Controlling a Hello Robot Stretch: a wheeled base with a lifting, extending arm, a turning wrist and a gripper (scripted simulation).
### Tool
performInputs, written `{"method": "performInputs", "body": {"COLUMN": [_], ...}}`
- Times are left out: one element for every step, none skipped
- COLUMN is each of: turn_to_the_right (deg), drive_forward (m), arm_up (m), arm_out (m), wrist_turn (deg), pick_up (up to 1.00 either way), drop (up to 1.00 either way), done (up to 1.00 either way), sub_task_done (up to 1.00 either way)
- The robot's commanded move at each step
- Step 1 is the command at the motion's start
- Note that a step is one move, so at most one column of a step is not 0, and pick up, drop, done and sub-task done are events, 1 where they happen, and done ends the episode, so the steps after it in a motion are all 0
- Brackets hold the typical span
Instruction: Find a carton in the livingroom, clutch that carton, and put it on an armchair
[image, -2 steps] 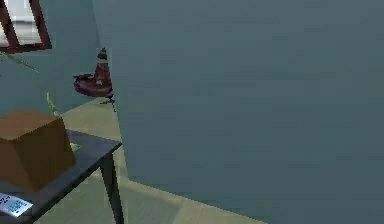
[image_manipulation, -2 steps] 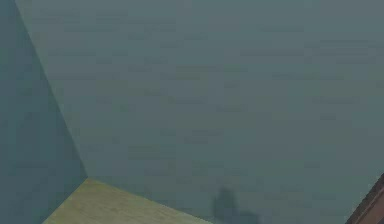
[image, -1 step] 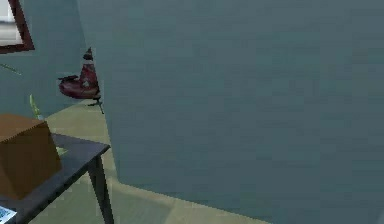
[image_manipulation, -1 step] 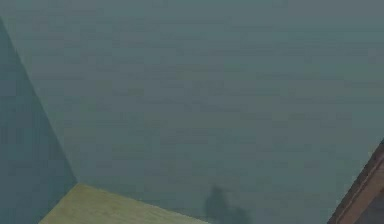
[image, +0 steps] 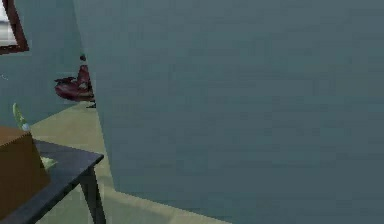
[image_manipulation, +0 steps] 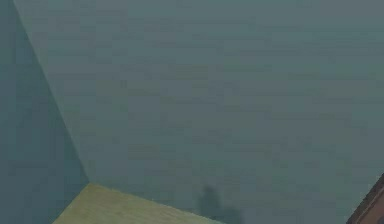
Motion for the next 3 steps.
{"method": "performInputs", "body": {"turn_to_the_right": [-45.0, -45.0, -42.0], "drive_forward": [0.00, 0.00, 0.00], "arm_up": [0.00, 0.00, 0.00], "arm_out": [0.00, 0.00, 0.00], "wrist_turn": [0.0, 0.0, 0.0], "pick_up": [0.00, 0.00, 0.00], "drop": [0.00, 0.00, 0.00], "done": [0.00, 0.00, 0.00], "sub_task_done": [0.00, 0.00, 0.00]}}
